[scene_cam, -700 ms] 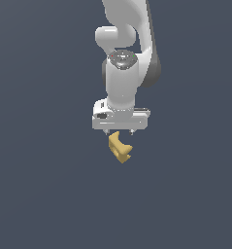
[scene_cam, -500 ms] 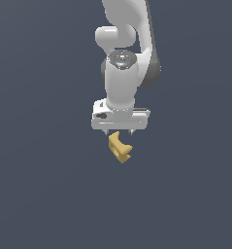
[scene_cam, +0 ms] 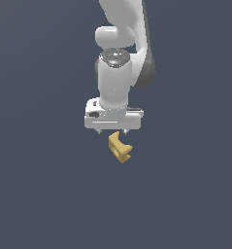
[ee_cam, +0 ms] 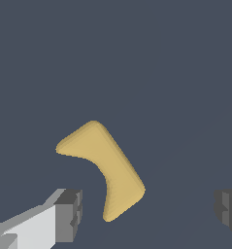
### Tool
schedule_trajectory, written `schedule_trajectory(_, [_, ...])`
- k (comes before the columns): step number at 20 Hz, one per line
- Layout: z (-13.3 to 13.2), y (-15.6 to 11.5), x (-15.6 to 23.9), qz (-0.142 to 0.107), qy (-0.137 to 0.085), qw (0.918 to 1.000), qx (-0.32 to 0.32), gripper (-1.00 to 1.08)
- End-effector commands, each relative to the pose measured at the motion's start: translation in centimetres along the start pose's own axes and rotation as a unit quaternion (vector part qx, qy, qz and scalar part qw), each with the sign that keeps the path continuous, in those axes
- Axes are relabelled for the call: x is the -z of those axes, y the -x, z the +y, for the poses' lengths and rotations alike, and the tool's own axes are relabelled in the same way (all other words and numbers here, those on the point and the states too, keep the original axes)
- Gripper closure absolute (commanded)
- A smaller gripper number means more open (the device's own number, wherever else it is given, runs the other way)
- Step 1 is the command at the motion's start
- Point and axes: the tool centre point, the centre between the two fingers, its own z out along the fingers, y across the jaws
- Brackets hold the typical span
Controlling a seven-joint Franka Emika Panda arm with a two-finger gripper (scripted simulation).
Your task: Pick up the object and move it to a goal position.
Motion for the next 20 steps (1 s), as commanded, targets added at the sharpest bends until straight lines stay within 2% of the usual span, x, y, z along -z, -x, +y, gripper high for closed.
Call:
schedule_trajectory(1, [-0.1,0.0,0.0,0.000,0.000,1.0000,0.002,-0.92])
schedule_trajectory(7, [-0.3,0.0,-0.4,-0.002,-0.001,0.9997,0.026,-0.92])
schedule_trajectory(13, [-0.9,0.1,-1.2,-0.005,-0.005,0.9972,0.075,-0.92])
schedule_trajectory(20, [-1.9,0.3,-2.7,-0.011,-0.012,0.9865,0.163,-0.92])
